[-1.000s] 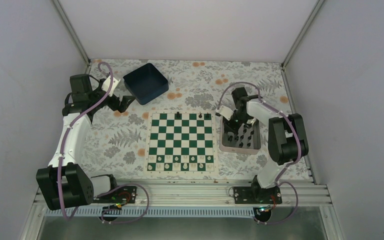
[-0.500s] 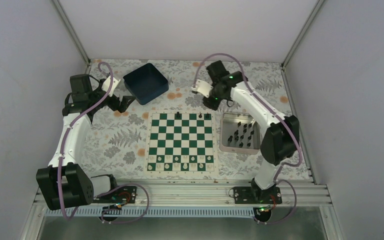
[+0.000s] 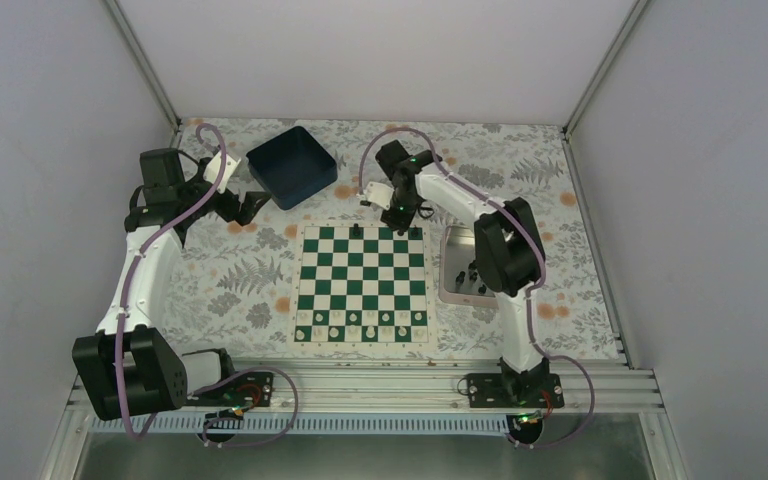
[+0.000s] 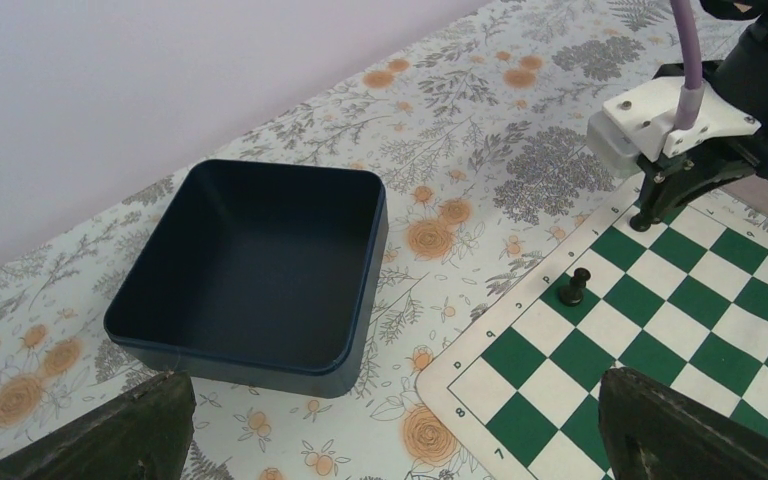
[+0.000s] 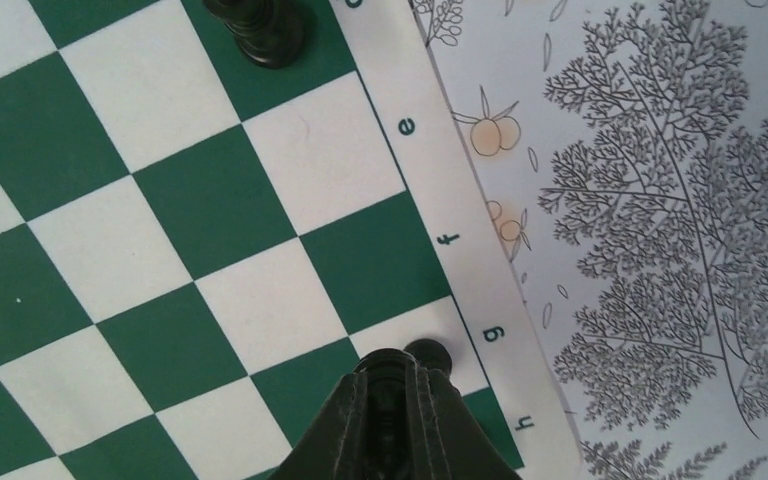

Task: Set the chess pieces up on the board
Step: Place the chess piece on the chessboard.

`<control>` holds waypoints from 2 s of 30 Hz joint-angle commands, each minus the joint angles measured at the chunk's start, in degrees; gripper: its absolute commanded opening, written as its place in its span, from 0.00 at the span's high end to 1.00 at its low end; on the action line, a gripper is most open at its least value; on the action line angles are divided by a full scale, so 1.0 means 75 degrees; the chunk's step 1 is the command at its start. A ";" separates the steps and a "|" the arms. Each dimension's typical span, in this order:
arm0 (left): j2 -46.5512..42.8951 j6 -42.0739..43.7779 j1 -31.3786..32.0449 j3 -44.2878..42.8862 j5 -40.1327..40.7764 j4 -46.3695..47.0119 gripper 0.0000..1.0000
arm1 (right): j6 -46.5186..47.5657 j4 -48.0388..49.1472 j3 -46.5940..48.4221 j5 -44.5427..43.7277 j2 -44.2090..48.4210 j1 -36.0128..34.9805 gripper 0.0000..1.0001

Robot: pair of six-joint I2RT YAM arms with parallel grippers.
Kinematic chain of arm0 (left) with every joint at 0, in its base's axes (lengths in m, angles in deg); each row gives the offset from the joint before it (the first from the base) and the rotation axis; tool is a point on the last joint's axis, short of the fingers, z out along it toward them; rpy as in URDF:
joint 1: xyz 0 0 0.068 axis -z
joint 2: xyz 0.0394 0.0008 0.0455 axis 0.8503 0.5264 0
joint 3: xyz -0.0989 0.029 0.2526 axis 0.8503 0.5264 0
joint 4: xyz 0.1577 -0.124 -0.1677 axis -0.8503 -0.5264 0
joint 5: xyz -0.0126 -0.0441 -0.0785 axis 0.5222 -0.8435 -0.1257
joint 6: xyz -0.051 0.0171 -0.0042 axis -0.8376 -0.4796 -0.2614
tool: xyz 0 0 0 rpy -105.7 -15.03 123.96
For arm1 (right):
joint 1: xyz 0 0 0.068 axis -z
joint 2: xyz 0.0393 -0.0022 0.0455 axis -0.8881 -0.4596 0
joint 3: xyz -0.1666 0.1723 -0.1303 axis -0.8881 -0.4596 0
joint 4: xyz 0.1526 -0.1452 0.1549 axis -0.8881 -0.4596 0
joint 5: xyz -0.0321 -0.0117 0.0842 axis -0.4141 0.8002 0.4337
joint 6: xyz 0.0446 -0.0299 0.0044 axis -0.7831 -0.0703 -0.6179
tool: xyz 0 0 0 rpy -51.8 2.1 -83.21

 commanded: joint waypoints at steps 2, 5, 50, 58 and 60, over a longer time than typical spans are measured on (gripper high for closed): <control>-0.0090 0.0165 0.0010 0.0051 -0.0064 0.0055 0.00 | -0.0086 0.0208 0.0167 0.0266 -0.0225 -0.0236 0.92; -0.0090 0.0161 0.0004 0.0051 -0.0063 0.0059 0.00 | -0.0116 0.0330 0.0138 0.0298 -0.0370 -0.0305 0.92; 0.0027 0.0204 0.0010 0.0037 -0.0157 0.0001 0.00 | -0.0272 0.0589 0.0107 -0.0306 0.0002 -0.0181 0.62; -0.0067 0.0196 0.0010 0.0002 -0.0165 -0.0023 0.00 | -0.0274 0.0386 -0.1227 -0.0216 0.2164 0.0301 0.58; -0.0078 0.0188 0.0010 0.0013 -0.0158 -0.0013 0.00 | -0.0169 0.0279 -0.1879 -0.0165 0.2837 0.0548 0.56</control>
